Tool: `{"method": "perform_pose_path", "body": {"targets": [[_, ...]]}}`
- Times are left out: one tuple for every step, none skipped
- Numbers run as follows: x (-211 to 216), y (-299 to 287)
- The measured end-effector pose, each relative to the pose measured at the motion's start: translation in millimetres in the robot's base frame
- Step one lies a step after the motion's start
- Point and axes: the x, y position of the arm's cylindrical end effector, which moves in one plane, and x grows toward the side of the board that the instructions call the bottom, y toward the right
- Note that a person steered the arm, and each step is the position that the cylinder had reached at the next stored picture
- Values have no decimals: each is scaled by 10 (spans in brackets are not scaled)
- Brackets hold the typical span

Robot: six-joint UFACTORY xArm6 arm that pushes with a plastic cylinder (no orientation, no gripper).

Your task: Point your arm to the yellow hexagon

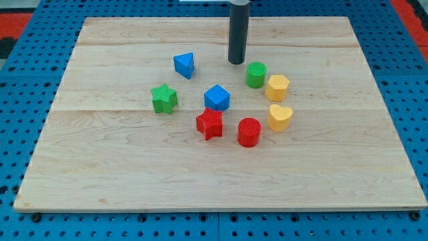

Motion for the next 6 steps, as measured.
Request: {"method": "perform_pose_path", "body": {"targets": [[-11, 0], [-32, 0], [-119, 0], [-144, 0], [-145, 0], [-145, 149]]}}
